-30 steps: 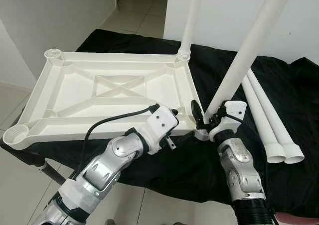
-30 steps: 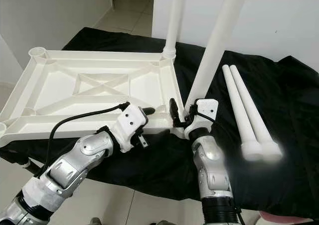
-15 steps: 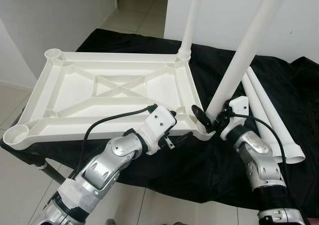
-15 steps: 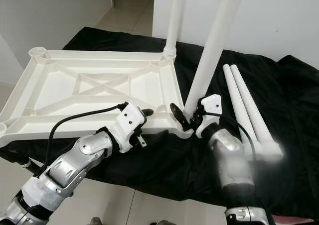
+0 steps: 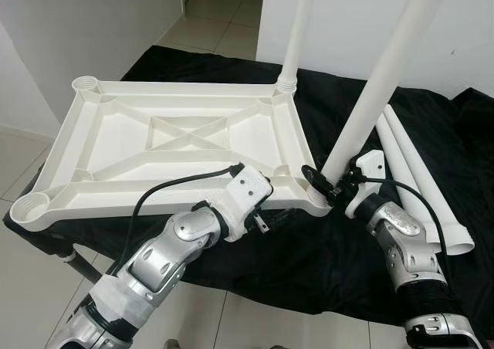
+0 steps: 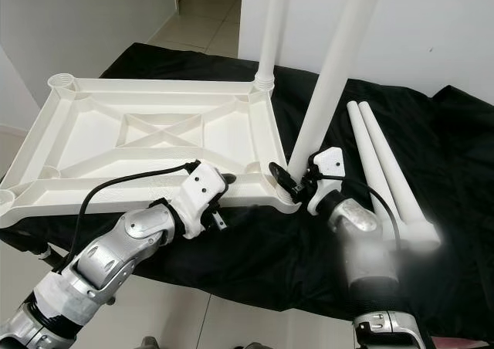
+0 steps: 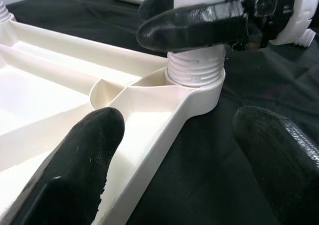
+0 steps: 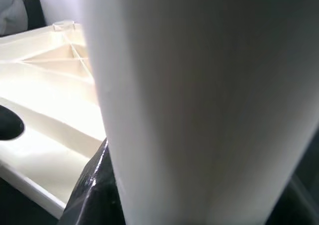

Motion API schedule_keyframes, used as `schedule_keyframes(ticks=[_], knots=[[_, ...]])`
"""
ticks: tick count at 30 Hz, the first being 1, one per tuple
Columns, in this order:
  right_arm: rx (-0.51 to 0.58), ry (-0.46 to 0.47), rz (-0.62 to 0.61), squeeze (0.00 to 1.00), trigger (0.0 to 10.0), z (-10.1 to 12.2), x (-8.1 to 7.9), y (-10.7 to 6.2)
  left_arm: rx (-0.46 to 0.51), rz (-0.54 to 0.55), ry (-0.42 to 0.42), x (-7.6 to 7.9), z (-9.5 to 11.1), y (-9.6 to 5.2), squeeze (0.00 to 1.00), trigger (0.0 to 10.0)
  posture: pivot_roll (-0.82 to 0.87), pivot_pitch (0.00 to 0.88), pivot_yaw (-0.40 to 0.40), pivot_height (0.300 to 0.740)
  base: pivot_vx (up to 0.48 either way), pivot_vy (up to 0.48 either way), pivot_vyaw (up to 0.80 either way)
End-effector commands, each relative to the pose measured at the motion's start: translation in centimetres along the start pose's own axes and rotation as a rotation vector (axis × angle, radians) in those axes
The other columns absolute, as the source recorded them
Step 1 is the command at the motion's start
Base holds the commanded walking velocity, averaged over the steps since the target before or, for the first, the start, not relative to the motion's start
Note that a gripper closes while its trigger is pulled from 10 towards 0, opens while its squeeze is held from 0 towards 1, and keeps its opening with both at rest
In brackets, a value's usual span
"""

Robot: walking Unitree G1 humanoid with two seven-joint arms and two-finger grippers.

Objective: Building children table

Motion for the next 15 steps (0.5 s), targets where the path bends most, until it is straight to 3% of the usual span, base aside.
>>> schedule_keyframes(ticks=[1, 7, 12, 15], knots=[[-0.029, 0.064, -0.003, 0.0, 10.0, -1.2, -0.5, -0.3, -0.003, -0.145, 0.004, 1.4, 0.2, -0.1, 0.0, 10.0, 0.03, 0.077, -0.039, 0.74, 0.0, 0.0, 0.0], [-0.081, 0.072, -0.145, 0.0, 10.0, -2.0, 0.1, -0.4, -0.006, -0.125, 0.001, 1.0, 0.1, -0.1, 0.0, 10.0, 0.02, 0.082, -0.047, 0.74, 0.0, 0.0, 0.0], [-0.074, 0.085, -0.19, 0.0, 10.0, -1.7, -1.0, -0.1, 0.001, -0.122, 0.002, 1.2, 0.2, -0.1, 0.0, 10.0, 0.02, 0.08, -0.051, 0.74, 0.0, 0.0, 0.0], [-0.069, 0.108, -0.282, 0.0, 10.0, -1.4, -1.5, 0.2, 0.002, -0.121, 0.005, 1.3, 0.1, -0.2, 0.0, 10.0, 0.02, 0.077, -0.053, 0.74, 0.0, 0.0, 0.0]])
Point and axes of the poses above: a point about 5 cm out from each wrist's last joint towards the gripper, its own y axis pointing out of the wrist towards the gripper, its own z axis along the axis of the wrist's last joint, x = y × z, the point moved 4 cm from there along y, pointing out of the wrist towards the gripper
